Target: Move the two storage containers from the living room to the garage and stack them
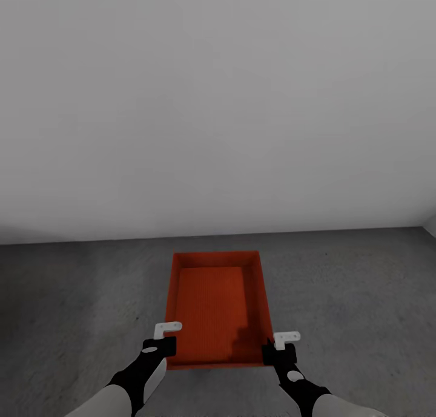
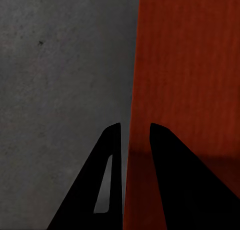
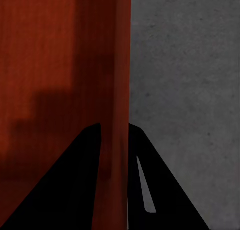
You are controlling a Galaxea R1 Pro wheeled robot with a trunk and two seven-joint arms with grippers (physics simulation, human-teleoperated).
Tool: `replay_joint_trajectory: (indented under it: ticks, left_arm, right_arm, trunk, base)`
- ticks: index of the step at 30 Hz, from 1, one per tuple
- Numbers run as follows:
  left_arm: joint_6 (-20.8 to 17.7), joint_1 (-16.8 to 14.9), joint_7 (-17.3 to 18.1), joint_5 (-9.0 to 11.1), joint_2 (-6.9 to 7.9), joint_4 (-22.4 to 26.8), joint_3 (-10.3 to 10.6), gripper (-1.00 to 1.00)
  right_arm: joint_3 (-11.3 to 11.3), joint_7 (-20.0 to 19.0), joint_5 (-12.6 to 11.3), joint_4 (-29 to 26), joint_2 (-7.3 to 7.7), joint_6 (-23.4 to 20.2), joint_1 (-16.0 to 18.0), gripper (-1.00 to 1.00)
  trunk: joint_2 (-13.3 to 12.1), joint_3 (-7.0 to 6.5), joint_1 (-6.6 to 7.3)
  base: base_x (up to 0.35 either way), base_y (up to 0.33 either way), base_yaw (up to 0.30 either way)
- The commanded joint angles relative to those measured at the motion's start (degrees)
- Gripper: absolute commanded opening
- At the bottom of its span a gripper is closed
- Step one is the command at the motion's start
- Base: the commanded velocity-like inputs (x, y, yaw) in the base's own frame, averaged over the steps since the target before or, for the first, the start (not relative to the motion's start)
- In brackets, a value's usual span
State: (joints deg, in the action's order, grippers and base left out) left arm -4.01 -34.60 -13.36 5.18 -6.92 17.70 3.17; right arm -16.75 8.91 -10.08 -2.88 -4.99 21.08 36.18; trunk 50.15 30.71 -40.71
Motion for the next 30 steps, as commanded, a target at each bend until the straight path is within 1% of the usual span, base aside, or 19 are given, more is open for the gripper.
replay_joint_trajectory:
  ticks: [1,7,20,30]
  left_arm:
    - [-0.37,-0.03,-0.62,0.09,0.05,0.23,-0.53,-1.0]
    - [-0.38,-0.03,-0.62,0.09,0.07,0.23,-0.53,-1.0]
    - [-0.33,-0.03,-0.62,0.09,0.07,0.23,-0.53,-1.0]
    - [-0.36,-0.03,-0.62,0.09,0.07,0.23,-0.53,-1.0]
  right_arm:
    - [1.46,0.82,-1.87,0.16,0.01,0.52,0.03,-1.0]
    - [1.46,0.82,-1.87,0.16,-0.02,0.48,0.03,-1.0]
    - [1.46,0.8,-1.87,0.16,-0.01,0.51,0.03,-1.0]
    - [1.46,0.81,-1.87,0.16,-0.02,0.54,0.03,-1.0]
  trunk:
    - [0.04,0.06,0.0]
    - [0.04,0.07,0.0]
    - [0.04,0.07,0.0]
    - [0.04,0.07,0.0]
  base:
    - [0.036,0.0,0.0]
    - [0.141,0.0,0.0]
    - [0.298,0.0,0.0]
    - [0.039,0.0,0.005]
